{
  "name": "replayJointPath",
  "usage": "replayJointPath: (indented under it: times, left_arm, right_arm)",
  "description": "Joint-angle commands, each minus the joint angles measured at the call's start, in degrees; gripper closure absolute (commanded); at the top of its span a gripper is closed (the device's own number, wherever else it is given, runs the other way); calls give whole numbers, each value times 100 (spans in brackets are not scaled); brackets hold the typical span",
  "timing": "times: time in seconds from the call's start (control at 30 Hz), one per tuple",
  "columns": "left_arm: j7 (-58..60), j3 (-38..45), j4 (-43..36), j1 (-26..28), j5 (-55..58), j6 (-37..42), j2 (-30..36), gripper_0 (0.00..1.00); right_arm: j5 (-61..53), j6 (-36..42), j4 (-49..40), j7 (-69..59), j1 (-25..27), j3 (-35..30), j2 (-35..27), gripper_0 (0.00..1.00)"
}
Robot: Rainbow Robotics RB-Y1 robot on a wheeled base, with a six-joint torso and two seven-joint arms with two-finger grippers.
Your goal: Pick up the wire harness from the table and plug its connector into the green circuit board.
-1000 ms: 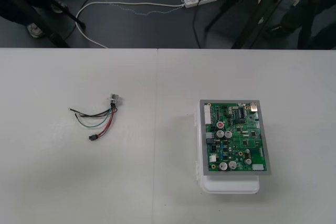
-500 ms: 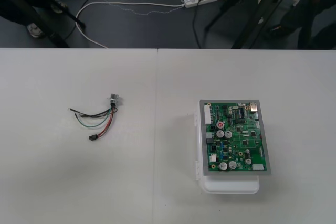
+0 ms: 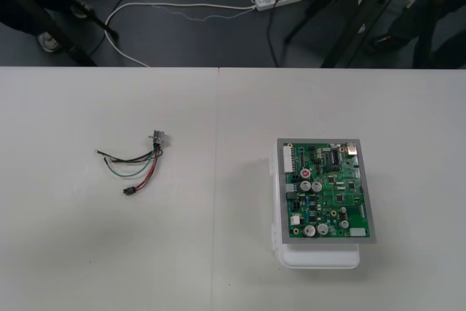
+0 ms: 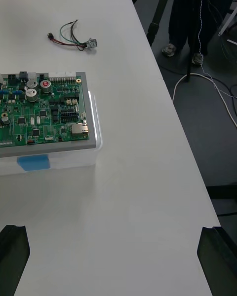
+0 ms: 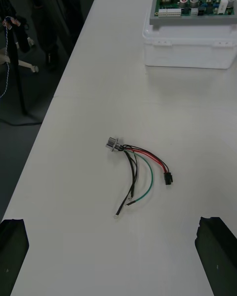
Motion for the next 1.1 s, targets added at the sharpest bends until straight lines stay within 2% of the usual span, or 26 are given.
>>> replayJointPath:
  times: [0.03,1.1]
  left_arm:
    - [0,2,-3,0,2,-1,4,0]
    - [0,2,-3,0,2,-1,4,0]
  right_arm:
    - [-3,0,0,2,0,0,-3,0]
    - [-3,0,0,2,0,0,-3,0]
